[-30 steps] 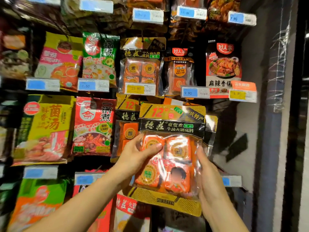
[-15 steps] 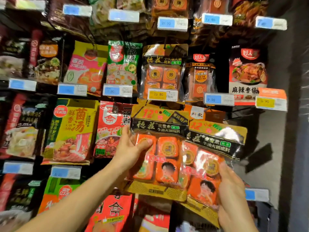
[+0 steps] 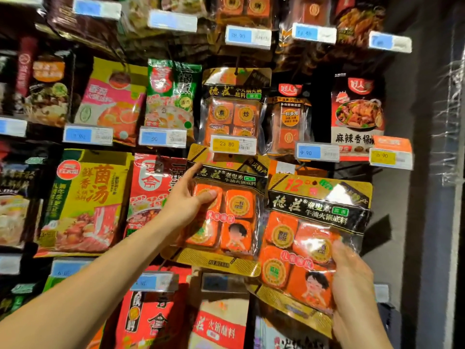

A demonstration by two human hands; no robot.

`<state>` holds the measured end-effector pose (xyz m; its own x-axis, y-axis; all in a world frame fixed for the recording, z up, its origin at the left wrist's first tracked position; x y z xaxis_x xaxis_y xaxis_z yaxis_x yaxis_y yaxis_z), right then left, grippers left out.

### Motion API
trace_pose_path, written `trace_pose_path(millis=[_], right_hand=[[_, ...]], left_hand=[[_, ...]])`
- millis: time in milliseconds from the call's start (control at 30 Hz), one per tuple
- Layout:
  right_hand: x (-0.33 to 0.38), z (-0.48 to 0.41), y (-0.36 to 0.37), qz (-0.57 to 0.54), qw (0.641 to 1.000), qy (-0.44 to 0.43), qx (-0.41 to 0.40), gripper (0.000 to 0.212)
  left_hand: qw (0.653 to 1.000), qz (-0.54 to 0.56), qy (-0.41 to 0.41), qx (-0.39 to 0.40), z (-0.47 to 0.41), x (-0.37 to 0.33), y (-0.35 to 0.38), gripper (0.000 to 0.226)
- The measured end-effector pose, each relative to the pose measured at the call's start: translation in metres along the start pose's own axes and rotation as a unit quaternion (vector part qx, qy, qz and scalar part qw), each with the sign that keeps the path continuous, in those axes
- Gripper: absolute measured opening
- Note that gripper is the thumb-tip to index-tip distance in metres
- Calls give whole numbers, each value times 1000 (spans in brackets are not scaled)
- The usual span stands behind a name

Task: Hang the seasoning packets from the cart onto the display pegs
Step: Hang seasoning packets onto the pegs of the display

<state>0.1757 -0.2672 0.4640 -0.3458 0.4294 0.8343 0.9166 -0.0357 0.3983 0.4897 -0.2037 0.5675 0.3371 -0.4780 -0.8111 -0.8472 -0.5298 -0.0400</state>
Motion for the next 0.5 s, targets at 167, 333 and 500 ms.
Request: trace_pose_path(millis=[167,333,500], right_hand=[[5,-1,1,1,1000,-1,11,25],[7,-5,-1,5,1000,-18,2,26],[15,-7,-4,8,999,-46,-9,29]], left_hand=[[998,-18,-48,20,0,-1,3,79],[997,-31,-67,4,-12,14,-1,81],[990,-138,-32,-6,-29,31,-1,87]])
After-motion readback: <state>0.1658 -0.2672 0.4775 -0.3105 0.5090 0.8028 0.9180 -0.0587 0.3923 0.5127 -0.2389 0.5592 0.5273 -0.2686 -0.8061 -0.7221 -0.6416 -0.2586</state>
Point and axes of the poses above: each hand's wrist, its own z-axis away from the middle knuckle, its own y-axis out of the palm, x = y × z, the point moved 7 cm from there along -z, towards the middle knuckle, and after that the axes turned 5 degrees about -y, right-handed, at the moved point
